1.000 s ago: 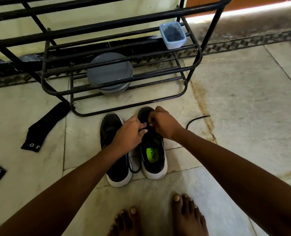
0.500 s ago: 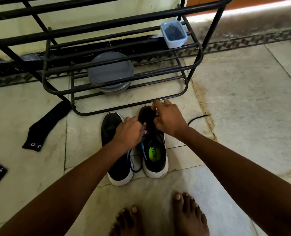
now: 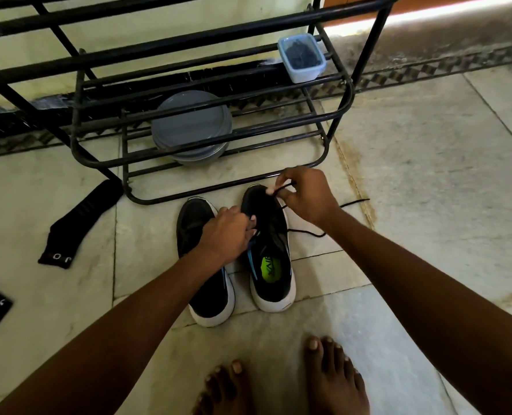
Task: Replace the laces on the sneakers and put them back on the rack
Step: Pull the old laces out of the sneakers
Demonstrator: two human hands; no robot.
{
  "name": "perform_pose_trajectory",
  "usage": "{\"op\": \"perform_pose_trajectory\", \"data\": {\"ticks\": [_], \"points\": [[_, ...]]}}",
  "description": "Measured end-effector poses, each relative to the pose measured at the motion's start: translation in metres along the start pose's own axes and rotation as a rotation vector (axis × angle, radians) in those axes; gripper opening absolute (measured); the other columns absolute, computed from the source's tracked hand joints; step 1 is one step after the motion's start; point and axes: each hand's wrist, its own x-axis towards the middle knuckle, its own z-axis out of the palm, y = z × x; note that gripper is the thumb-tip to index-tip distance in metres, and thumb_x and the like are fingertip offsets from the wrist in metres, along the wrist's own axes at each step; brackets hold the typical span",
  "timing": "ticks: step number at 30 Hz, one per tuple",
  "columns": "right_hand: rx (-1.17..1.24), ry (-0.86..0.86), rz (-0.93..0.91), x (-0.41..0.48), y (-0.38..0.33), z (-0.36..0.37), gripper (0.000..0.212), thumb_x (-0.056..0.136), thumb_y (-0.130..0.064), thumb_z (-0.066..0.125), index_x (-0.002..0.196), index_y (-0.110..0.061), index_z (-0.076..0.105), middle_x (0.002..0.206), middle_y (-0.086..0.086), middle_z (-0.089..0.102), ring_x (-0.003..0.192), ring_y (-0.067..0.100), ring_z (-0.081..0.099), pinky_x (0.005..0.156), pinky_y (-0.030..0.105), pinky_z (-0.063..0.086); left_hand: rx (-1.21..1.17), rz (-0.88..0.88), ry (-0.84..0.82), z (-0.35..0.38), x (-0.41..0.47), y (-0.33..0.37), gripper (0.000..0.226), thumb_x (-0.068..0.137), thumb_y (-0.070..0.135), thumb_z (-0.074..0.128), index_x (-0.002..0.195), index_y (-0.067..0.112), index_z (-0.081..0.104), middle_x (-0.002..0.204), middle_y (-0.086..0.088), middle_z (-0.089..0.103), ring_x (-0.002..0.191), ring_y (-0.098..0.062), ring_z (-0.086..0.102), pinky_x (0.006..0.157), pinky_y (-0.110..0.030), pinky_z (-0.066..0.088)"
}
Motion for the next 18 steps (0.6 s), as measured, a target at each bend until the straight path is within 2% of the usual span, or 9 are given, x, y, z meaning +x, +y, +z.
{"op": "perform_pose_trajectory", "data": {"ticks": [2, 4, 5, 7, 9, 11, 14, 16, 18], "points": [[-0.312, -0.218, -0.105, 0.003, 0.004, -0.017, 0.035, 0.081, -0.038, 0.083, 0.109, -0.018, 0.075, 0.095, -0.001, 0.056, 0.088, 0.015, 0.053, 0.074, 0.028, 0.037, -0.017, -0.013, 0.010, 0.002, 0.000, 0.001, 0.033, 0.105, 0.043, 0.048, 0.126, 0.029, 0.069, 0.112, -0.007, 0.056, 0.111, -0.030, 0.055, 0.079, -0.039, 0.050], [-0.571, -0.369, -0.140, 0.001, 0.004, -0.026, 0.026, 0.085, -0.031, 0.078, 0.108, -0.020, 0.074, 0.098, -0.002, 0.050, 0.104, 0.022, 0.055, 0.086, 0.035, 0.036, -0.034, -0.021, 0.012, 0.003, 0.000, 0.001, 0.033, 0.104, 0.043, 0.049, 0.127, 0.029, 0.069, 0.112, -0.008, 0.056, 0.111, -0.031, 0.055, 0.080, -0.040, 0.052], [-0.595, -0.384, -0.145, -0.001, 0.004, -0.027, 0.018, 0.088, -0.025, 0.074, 0.105, -0.020, 0.074, 0.097, -0.003, 0.048, 0.108, 0.024, 0.054, 0.087, 0.037, 0.032, -0.044, -0.023, 0.012, 0.004, 0.000, 0.000, 0.033, 0.104, 0.043, 0.050, 0.128, 0.029, 0.069, 0.112, -0.008, 0.056, 0.111, -0.031, 0.056, 0.081, -0.042, 0.054], [-0.437, -0.302, -0.120, -0.006, 0.008, -0.025, 0.013, 0.089, -0.022, 0.072, 0.100, -0.021, 0.077, 0.090, -0.006, 0.048, 0.104, 0.023, 0.055, 0.082, 0.037, 0.029, -0.064, -0.020, 0.014, 0.005, -0.001, 0.000, 0.034, 0.103, 0.043, 0.052, 0.129, 0.030, 0.068, 0.111, -0.010, 0.056, 0.111, -0.033, 0.058, 0.084, -0.046, 0.056], [-0.100, -0.173, -0.017, -0.008, 0.012, -0.020, 0.006, 0.083, -0.024, 0.080, 0.087, -0.019, 0.079, 0.083, -0.007, 0.052, 0.091, 0.020, 0.057, 0.078, 0.037, 0.040, -0.070, -0.017, 0.016, 0.005, -0.001, -0.001, 0.034, 0.103, 0.042, 0.053, 0.131, 0.030, 0.067, 0.112, -0.010, 0.056, 0.111, -0.033, 0.059, 0.084, -0.047, 0.057], [0.286, -0.121, 0.144, -0.010, 0.013, -0.015, 0.013, 0.080, -0.018, 0.082, 0.077, -0.010, 0.073, 0.075, -0.007, 0.057, 0.077, 0.016, 0.058, 0.078, 0.035, 0.046, -0.073, -0.012, 0.017, 0.005, -0.001, -0.001, 0.033, 0.103, 0.041, 0.053, 0.132, 0.031, 0.066, 0.111, -0.009, 0.056, 0.110, -0.031, 0.059, 0.083, -0.045, 0.057], [0.580, -0.098, 0.257, -0.015, 0.005, -0.013, 0.019, 0.089, -0.003, 0.070, 0.074, 0.000, 0.058, 0.064, -0.005, 0.057, 0.063, 0.013, 0.057, 0.072, 0.030, 0.047, -0.077, -0.012, 0.015, 0.004, -0.001, -0.001, 0.032, 0.103, 0.041, 0.052, 0.132, 0.032, 0.064, 0.112, -0.009, 0.056, 0.111, -0.032, 0.059, 0.084, -0.046, 0.057], [0.782, -0.068, 0.284, -0.016, -0.001, -0.014, 0.026, 0.097, 0.002, 0.059, 0.074, -0.008, 0.051, 0.065, 0.004, 0.058, 0.060, 0.018, 0.064, 0.074, 0.037, 0.057, -0.070, -0.011, 0.012, 0.004, -0.001, 0.000, 0.033, 0.104, 0.042, 0.051, 0.133, 0.032, 0.063, 0.113, -0.010, 0.056, 0.112, -0.033, 0.059, 0.086, -0.048, 0.056], [0.885, -0.045, 0.306, -0.015, -0.004, -0.017, 0.024, 0.102, -0.001, 0.054, 0.079, -0.008, 0.049, 0.065, 0.006, 0.049, 0.055, 0.019, 0.059, 0.070, 0.046, 0.059, -0.085, -0.020, 0.009, 0.004, -0.002, 0.001, 0.034, 0.103, 0.041, 0.053, 0.133, 0.030, 0.064, 0.115, -0.010, 0.056, 0.114, -0.032, 0.058, 0.087, -0.046, 0.055]]}}
